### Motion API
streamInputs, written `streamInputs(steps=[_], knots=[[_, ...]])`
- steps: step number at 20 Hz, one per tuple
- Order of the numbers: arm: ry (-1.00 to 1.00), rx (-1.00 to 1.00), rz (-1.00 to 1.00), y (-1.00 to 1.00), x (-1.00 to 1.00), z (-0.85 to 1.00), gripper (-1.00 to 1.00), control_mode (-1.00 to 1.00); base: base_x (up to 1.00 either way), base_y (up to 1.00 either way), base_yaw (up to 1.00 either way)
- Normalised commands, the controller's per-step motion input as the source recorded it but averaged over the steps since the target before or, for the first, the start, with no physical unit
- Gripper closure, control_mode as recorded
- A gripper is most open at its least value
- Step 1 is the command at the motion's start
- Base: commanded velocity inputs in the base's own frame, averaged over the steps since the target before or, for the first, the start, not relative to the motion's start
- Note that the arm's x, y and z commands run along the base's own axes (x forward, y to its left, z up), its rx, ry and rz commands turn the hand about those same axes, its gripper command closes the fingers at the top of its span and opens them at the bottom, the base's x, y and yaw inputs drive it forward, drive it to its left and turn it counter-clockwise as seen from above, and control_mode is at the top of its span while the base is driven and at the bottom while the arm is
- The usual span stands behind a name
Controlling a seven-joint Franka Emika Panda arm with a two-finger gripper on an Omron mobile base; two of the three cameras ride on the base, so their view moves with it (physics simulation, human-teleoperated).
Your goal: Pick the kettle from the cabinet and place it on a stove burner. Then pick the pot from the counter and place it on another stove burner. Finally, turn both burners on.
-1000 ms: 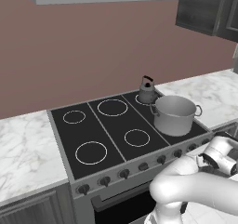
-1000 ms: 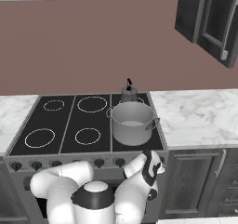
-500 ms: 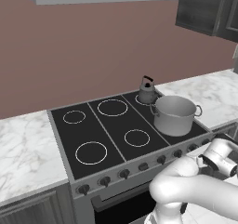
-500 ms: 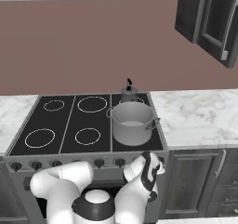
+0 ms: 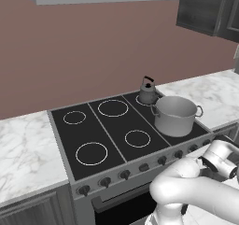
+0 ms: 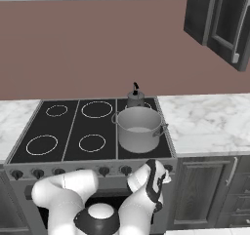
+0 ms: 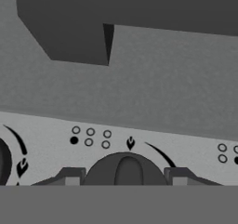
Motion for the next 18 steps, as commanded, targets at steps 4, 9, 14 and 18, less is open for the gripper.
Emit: streamInputs(steps=[4,9,14,18], knots=[[0.0,-0.03,0.01,0.05,0.0,0.0,1.0,-1.0,0.0,0.0,0.0],[0.0,-0.11,0.03,0.0,0.0,0.04,1.0,-1.0,0.0,0.0,0.0],[0.0,-0.18,0.02,0.0,0.0,0.08,1.0,-1.0,0.0,0.0,0.0],[0.0,-0.21,0.02,0.0,0.0,0.1,1.0,-1.0,0.0,0.0,0.0]])
